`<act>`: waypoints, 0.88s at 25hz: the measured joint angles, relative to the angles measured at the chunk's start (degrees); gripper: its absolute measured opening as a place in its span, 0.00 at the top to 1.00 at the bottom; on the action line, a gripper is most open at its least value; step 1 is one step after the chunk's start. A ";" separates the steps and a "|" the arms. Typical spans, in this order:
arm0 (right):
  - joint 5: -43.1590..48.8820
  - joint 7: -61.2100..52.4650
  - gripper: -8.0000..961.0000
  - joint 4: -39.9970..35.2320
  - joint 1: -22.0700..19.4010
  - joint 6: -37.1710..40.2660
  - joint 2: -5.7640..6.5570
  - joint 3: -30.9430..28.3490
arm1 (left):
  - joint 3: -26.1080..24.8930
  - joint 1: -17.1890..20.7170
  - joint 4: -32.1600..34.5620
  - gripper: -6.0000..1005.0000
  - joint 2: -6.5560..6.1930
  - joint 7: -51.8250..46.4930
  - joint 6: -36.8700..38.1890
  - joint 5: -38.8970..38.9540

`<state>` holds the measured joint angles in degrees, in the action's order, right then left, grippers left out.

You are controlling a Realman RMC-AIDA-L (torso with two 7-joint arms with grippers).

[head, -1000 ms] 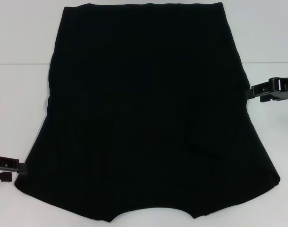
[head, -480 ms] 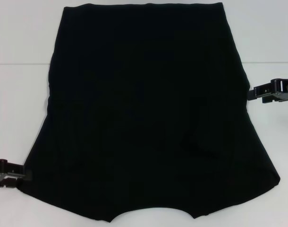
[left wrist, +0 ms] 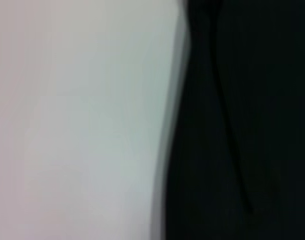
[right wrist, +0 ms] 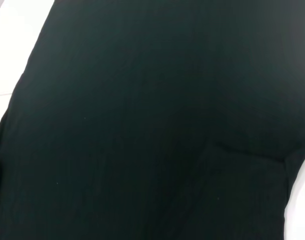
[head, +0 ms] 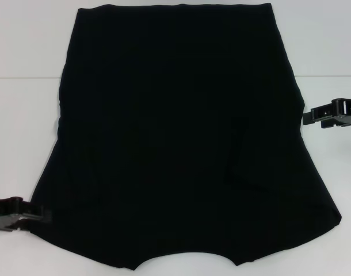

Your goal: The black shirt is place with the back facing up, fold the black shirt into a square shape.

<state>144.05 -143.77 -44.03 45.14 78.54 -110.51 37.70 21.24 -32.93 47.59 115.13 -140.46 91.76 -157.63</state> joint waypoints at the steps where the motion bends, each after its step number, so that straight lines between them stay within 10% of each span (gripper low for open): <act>1: 0.00 0.02 0.39 0.00 -0.02 0.03 0.01 0.00 | 0.01 -0.25 -0.21 0.42 0.08 0.09 0.03 0.12; 14: 0.00 0.07 0.39 0.00 -0.36 0.21 0.13 0.00 | 0.03 -1.45 -0.11 0.45 1.04 -0.13 -0.78 0.26; 22: 0.03 0.11 0.39 -0.10 -0.75 0.56 0.49 0.02 | 0.03 -1.67 -0.18 0.73 0.88 -0.30 -0.62 0.16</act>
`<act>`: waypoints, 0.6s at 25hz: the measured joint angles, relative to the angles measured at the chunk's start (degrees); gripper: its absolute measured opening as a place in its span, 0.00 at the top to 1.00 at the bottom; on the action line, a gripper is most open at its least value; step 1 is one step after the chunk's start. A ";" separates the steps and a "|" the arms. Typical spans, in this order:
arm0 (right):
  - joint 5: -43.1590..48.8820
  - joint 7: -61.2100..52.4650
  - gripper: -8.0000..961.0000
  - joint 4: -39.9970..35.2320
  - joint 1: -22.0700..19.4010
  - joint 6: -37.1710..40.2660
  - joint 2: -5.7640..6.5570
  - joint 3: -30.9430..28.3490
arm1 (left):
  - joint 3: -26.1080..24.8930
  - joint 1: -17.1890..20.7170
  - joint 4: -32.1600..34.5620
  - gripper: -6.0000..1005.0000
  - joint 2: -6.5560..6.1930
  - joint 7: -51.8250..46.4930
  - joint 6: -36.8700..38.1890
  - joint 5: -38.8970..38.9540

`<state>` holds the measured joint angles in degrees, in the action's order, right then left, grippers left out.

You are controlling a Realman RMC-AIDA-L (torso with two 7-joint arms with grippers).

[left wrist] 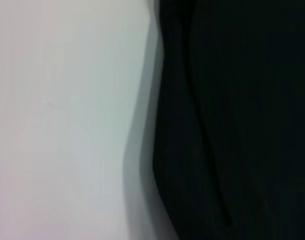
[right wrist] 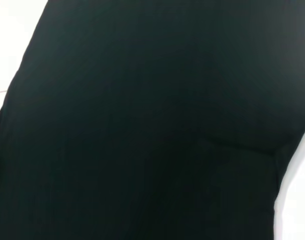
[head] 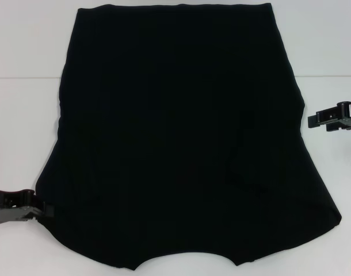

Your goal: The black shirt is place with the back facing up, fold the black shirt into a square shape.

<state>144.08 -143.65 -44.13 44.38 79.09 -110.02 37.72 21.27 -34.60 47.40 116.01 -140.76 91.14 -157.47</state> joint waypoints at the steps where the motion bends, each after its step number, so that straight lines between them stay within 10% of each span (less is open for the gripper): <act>1: 0.05 0.02 0.39 -0.03 -0.08 0.16 0.10 0.08 | 0.00 -0.06 -0.06 0.75 -0.05 0.09 0.13 0.08; 15: 7.50 1.57 0.39 -1.38 -3.91 12.52 1.82 0.29 | -0.67 -1.04 -0.16 0.95 -1.34 2.71 3.66 4.97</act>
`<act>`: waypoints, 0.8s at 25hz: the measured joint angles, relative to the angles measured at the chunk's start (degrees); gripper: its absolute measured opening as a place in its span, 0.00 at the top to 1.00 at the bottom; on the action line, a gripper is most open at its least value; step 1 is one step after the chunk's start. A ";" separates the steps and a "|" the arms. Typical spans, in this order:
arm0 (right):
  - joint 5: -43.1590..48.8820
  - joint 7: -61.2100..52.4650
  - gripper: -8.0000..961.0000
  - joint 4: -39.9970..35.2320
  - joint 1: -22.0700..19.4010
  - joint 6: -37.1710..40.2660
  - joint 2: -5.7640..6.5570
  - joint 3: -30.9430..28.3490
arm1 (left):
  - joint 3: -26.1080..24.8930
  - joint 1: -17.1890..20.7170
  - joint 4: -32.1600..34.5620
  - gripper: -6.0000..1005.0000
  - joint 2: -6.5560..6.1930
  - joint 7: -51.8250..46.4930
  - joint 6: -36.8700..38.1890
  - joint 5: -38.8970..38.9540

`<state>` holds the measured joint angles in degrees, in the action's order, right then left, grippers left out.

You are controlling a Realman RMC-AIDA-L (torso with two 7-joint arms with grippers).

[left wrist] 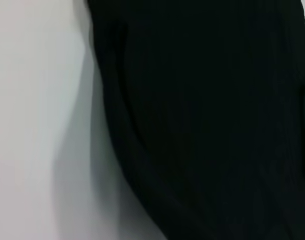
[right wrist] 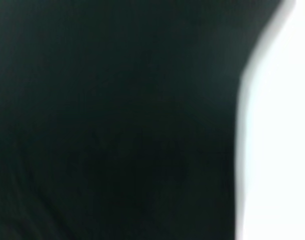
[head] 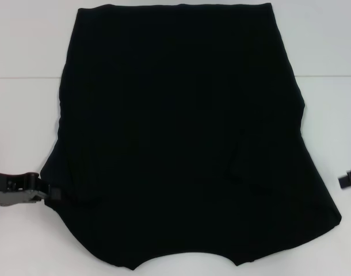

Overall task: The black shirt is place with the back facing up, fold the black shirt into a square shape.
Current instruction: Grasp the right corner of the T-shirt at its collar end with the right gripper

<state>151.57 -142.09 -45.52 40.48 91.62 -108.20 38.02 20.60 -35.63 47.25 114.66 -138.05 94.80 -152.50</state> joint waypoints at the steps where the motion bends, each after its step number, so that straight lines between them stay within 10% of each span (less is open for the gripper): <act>1: 0.37 0.00 0.39 0.00 -0.25 0.08 -0.02 0.00 | 0.00 -0.15 0.00 0.95 -0.01 -0.05 -0.12 0.02; 20: 3.44 3.87 0.39 0.78 -0.98 -3.78 -4.58 1.29 | -0.04 -1.10 -0.84 0.94 -0.15 -0.39 -1.22 0.11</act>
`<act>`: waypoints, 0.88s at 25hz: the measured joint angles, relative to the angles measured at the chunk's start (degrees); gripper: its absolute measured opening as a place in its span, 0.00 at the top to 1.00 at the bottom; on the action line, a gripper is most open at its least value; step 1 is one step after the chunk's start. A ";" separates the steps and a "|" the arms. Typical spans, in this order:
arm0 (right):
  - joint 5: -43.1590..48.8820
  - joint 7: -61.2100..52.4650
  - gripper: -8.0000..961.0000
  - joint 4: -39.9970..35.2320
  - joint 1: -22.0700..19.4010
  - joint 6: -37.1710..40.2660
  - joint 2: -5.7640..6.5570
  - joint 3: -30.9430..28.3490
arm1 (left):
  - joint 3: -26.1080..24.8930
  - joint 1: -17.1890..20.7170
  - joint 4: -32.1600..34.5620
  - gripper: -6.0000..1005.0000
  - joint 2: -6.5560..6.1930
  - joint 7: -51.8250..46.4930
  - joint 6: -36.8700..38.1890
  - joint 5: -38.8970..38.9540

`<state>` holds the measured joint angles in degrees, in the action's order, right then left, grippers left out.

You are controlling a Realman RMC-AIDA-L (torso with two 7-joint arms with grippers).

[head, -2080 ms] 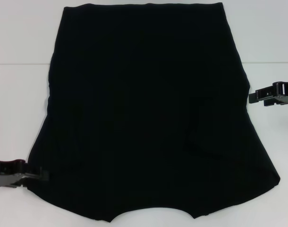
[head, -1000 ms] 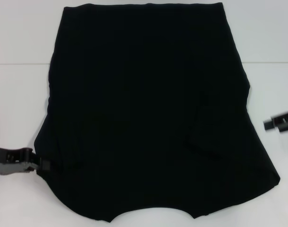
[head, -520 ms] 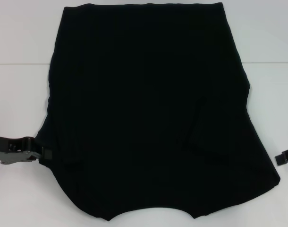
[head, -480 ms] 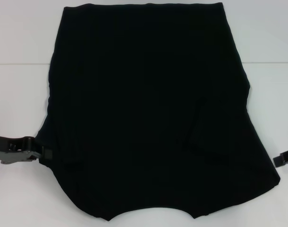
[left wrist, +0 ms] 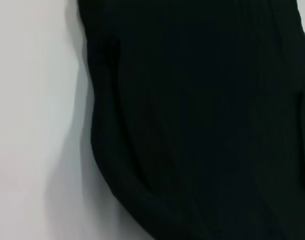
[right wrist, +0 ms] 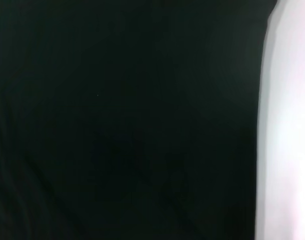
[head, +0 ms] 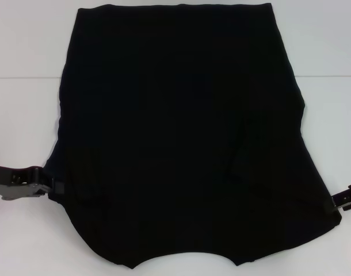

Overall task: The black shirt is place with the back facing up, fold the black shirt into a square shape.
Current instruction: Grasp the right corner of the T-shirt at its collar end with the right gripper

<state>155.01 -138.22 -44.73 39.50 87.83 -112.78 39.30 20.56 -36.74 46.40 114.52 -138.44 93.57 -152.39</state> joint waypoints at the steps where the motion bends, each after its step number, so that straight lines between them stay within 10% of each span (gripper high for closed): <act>1: 0.02 0.00 0.39 0.00 0.06 -0.07 -0.11 0.03 | 0.00 0.00 -0.11 0.94 0.00 -0.02 -0.07 0.00; 22: -1.23 -0.36 0.39 0.09 1.01 -0.99 -2.64 2.16 | -0.09 0.00 -0.53 0.92 -0.09 -0.06 -0.85 0.00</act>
<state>153.79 -138.58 -44.64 40.51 86.84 -115.41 41.46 20.47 -36.74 45.88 114.43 -138.50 92.72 -152.39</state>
